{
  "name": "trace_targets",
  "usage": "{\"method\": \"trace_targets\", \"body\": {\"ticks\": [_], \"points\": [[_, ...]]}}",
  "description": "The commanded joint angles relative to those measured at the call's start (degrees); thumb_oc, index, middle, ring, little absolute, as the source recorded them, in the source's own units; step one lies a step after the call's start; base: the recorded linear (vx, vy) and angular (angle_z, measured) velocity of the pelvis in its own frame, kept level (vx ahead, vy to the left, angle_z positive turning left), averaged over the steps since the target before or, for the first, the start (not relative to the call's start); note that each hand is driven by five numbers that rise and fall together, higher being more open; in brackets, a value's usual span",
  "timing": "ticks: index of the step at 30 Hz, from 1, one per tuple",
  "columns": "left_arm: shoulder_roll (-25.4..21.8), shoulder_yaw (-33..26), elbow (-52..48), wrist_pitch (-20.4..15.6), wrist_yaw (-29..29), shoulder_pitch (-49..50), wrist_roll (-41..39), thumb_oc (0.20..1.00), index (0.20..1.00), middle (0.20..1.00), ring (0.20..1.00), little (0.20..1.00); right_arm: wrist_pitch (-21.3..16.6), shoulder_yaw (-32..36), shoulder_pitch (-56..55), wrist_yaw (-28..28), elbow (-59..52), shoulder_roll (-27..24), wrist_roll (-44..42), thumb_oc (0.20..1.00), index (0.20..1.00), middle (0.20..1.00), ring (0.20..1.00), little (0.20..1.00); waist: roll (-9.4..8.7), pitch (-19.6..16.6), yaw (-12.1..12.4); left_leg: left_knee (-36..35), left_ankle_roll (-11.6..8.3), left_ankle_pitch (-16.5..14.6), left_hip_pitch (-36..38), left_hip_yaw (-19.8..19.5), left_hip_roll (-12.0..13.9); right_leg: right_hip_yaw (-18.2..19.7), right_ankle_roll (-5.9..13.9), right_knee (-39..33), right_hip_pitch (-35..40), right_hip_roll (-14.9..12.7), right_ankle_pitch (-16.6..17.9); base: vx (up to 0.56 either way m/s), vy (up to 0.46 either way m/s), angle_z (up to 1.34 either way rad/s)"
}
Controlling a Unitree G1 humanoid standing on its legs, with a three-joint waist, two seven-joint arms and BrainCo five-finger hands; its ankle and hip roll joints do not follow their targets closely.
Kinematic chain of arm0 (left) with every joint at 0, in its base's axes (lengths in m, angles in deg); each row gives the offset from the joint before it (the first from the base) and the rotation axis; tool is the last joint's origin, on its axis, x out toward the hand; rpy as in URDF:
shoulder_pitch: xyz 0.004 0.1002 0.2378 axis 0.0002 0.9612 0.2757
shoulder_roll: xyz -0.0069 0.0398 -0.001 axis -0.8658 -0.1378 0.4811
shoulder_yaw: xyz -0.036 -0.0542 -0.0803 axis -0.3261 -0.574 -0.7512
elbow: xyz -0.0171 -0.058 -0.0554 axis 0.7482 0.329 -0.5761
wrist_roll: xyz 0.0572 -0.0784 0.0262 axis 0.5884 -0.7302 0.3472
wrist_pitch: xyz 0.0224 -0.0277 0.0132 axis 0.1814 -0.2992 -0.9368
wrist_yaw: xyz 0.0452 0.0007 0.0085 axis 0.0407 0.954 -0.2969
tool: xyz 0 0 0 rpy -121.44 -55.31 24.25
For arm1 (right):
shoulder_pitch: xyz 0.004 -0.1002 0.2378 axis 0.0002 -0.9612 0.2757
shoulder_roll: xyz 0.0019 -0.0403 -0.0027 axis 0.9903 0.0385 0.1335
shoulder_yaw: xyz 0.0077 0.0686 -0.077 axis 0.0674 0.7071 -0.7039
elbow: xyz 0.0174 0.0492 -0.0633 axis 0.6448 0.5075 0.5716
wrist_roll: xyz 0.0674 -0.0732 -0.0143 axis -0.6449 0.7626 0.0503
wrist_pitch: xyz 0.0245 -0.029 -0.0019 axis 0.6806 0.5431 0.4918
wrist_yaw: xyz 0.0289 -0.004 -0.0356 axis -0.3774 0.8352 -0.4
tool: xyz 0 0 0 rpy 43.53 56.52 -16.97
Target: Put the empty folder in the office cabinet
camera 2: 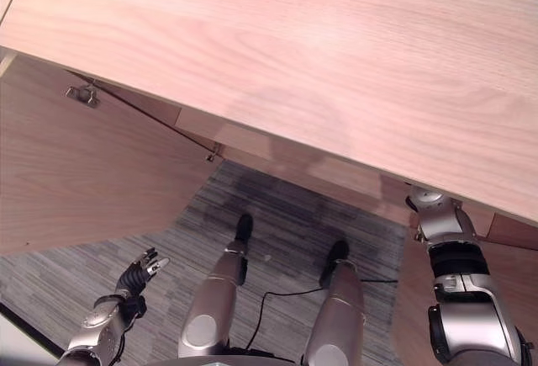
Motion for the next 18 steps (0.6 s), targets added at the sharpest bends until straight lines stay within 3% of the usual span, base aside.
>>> {"method": "trace_targets", "body": {"ticks": [1, 18], "points": [[-3.6, 1.7, 0.7, -1.7, -0.2, 1.8, 1.1, 1.000, 1.000, 1.000, 1.000, 1.000, -1.0, -1.8, 2.8, 0.7, 0.0, -2.7, 0.7, 0.200, 0.200, 0.200, 0.200, 0.200, -0.26, -1.8, 0.3, 0.2, 0.41, -3.1, -0.2, -1.0, 0.1, 1.6, 4.66, -5.2, 5.1, -0.5, -0.2, 0.00, 0.000, 0.00], [-4.6, 2.9, 0.7, -1.5, -0.2, 1.4, -0.2, 1.000, 1.000, 1.000, 1.000, 1.000, -0.6, -9.1, 9.0, -5.1, 18.3, 1.1, -8.8, 0.200, 0.200, 0.200, 0.200, 0.200, 0.95, -1.1, 2.0, 2.1, 0.65, -3.2, -1.9, -1.5, -0.4, 1.6, 4.25, -3.8, 4.3, -1.0, -0.4, 0.00, 0.000, 0.00]]}}
